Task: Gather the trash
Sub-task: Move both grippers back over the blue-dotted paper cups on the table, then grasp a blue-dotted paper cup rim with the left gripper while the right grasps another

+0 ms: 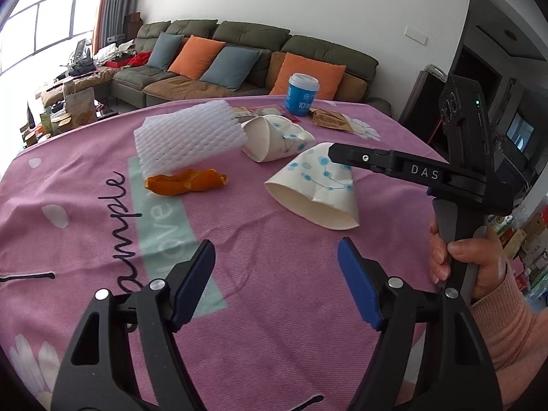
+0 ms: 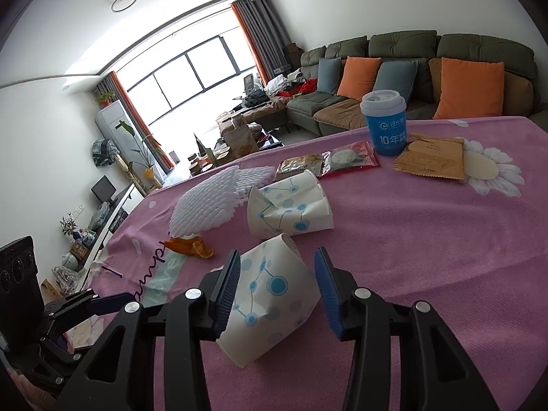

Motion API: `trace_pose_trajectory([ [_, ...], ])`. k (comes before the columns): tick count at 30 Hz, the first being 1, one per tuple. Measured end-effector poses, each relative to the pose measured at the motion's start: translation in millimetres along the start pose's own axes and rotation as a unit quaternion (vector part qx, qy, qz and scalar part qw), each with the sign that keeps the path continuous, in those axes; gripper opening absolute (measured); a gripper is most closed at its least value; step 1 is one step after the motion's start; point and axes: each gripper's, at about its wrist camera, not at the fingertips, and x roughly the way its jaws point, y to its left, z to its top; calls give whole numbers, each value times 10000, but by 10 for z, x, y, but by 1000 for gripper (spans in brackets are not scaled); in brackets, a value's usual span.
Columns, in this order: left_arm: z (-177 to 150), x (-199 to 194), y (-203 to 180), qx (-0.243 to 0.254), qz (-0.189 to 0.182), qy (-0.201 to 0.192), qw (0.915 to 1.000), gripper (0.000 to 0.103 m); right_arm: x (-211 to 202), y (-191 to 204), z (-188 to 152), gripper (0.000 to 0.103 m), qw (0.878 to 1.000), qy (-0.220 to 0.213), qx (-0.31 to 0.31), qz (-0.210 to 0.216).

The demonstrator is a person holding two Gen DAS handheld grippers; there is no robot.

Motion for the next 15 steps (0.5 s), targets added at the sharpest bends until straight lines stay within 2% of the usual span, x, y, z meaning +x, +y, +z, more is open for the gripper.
trace_pose_trajectory([
  [5,24,118,14,-185,-229,139,9995,67,91,210,-67,43,9980,280,-257,509],
  [7,42,163,47,-298,-329,182,9988,67,97,240,-41,43,9974,258,-307,605],
  [12,89,298,40,-432,-496,301,9974,65,89,31,214,44,9992,-56,-93,378],
  [15,121,390,38,-525,-622,391,9959,64,223,-144,388,44,9997,6,21,252],
])
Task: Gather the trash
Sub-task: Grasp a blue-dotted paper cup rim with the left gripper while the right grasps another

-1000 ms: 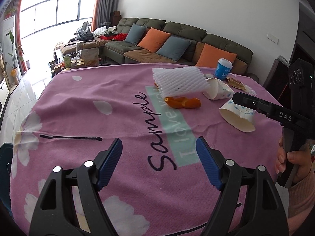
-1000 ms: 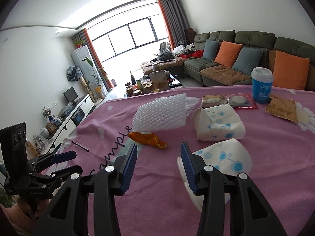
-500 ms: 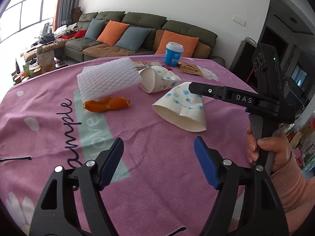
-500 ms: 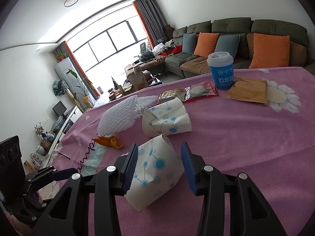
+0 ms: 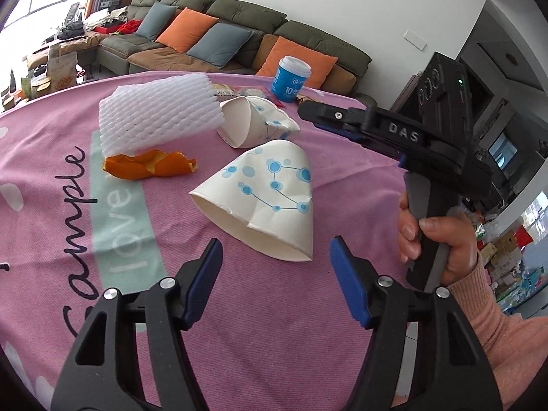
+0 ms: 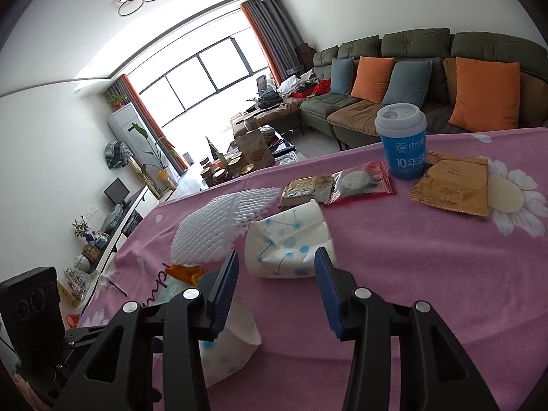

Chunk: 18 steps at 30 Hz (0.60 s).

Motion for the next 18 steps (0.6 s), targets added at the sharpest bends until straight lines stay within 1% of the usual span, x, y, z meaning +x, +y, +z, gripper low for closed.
trace_pose_trajectory([
  [2,21,52,-2,-22,-38,35,10000,64,99,-77,72,45,10000,89,37,-20],
  [3,33,84,-6,-38,-86,67,9999,64,146,-107,95,48,9999,155,60,4],
  [6,63,162,-14,-53,-181,138,9997,63,251,-164,113,49,9992,322,163,179],
  [8,87,213,-3,-90,-241,172,9995,59,279,-169,101,49,9986,383,194,318],
  [9,92,224,2,-125,-281,182,9994,55,283,-162,90,49,9984,403,186,349],
  [10,110,243,13,-153,-315,184,9992,48,281,-152,76,49,9983,420,170,369],
  [13,133,274,66,-252,-402,208,9987,36,257,-112,34,48,9973,466,185,531],
  [14,134,273,88,-289,-433,204,9984,34,248,-95,17,47,9969,485,173,591],
  [16,137,269,127,-347,-476,197,9981,23,237,-53,-24,44,9965,523,113,646],
  [18,141,251,153,-366,-462,170,9981,20,245,1,-49,40,9952,596,53,770],
])
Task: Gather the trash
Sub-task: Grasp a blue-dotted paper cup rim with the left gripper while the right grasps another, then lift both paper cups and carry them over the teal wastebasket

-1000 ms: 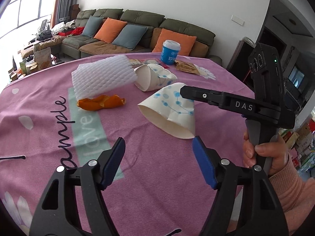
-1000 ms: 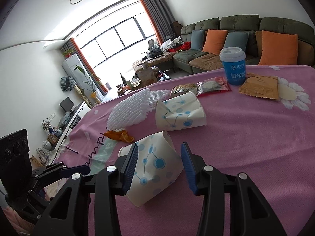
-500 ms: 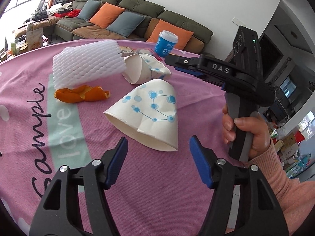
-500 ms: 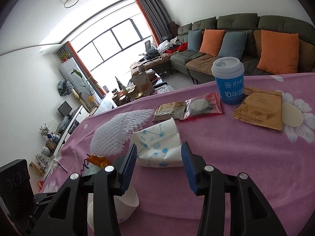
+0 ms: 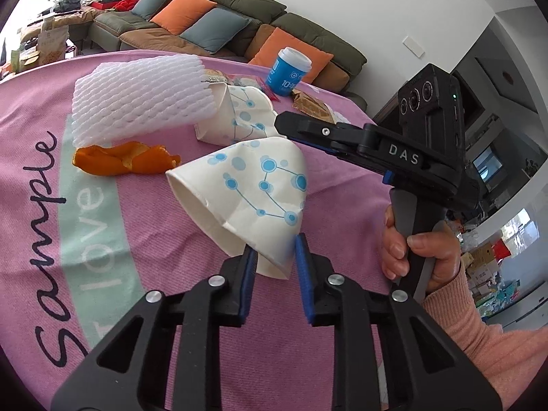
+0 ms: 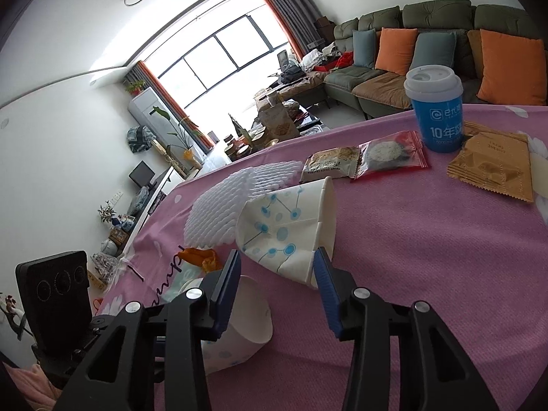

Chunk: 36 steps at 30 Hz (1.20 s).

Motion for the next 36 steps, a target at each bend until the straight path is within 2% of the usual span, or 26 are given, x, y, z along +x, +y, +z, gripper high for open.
trace_pose_trajectory([
  [6,-43,-121,47,-73,33,-102,9999,19,63,-28,10,40,9999,24,136,-89],
  [10,-65,-127,34,-69,39,-149,9999,19,137,-49,30,40,9997,122,224,29],
  [11,-65,-120,36,-65,40,-151,9999,19,142,-18,20,37,9997,131,194,42],
  [14,-73,-100,42,-66,5,-143,9999,15,141,8,-2,14,9997,145,179,93],
  [16,-84,-112,38,-52,-6,-161,9999,9,128,14,-13,9,9997,132,167,104],
  [18,-97,-150,39,-41,-17,-199,9998,8,112,40,-27,5,9997,114,145,129],
  [26,-255,-480,126,2,245,-385,9990,4,-91,151,-140,2,9997,-123,29,195],
  [36,-460,-994,441,-147,596,-594,9963,4,-306,145,-379,2,9991,-203,233,302],
])
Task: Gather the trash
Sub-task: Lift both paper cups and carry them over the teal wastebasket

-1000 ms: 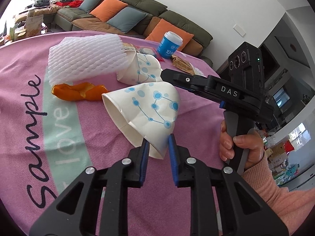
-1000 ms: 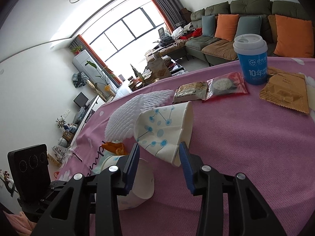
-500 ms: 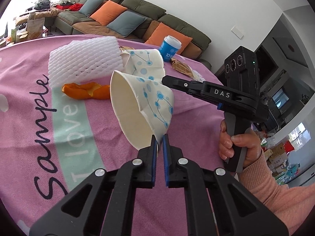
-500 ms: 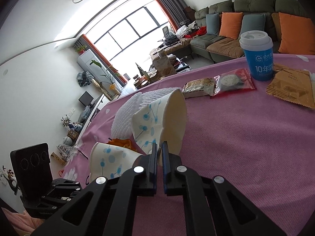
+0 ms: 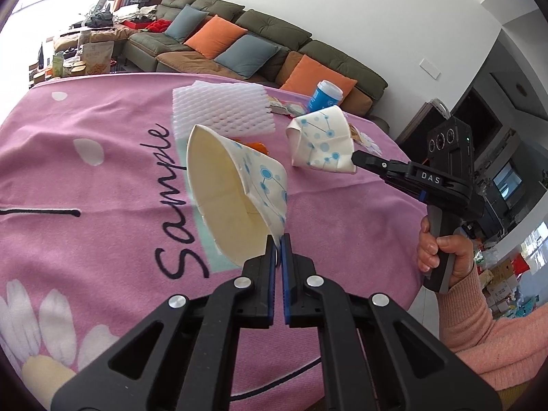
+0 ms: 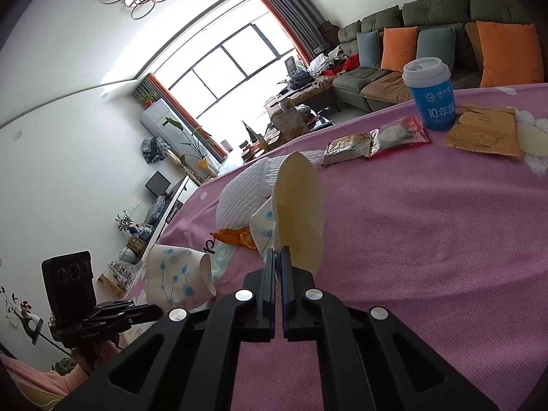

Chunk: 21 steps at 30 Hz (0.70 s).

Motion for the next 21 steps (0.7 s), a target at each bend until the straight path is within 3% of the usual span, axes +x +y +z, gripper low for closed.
trace_pose_trajectory([
  [4,-14,-125,149,-102,95,-71,9999,4,-17,-36,-67,2,9999,50,88,-52],
  [8,4,-198,243,-159,150,-110,9997,5,61,-52,-84,11,9997,138,167,-85],
  [11,-13,-193,225,-197,223,-138,9995,16,89,-69,-69,16,9996,122,233,-69],
  [16,-70,-173,260,-338,175,-153,9992,18,116,-54,-79,15,9993,143,335,-117],
  [18,-70,-157,293,-450,91,-135,9989,18,121,-41,-79,6,9992,111,347,-140],
  [21,-95,-155,289,-563,19,-141,9983,9,99,7,-104,3,9995,49,294,-133],
])
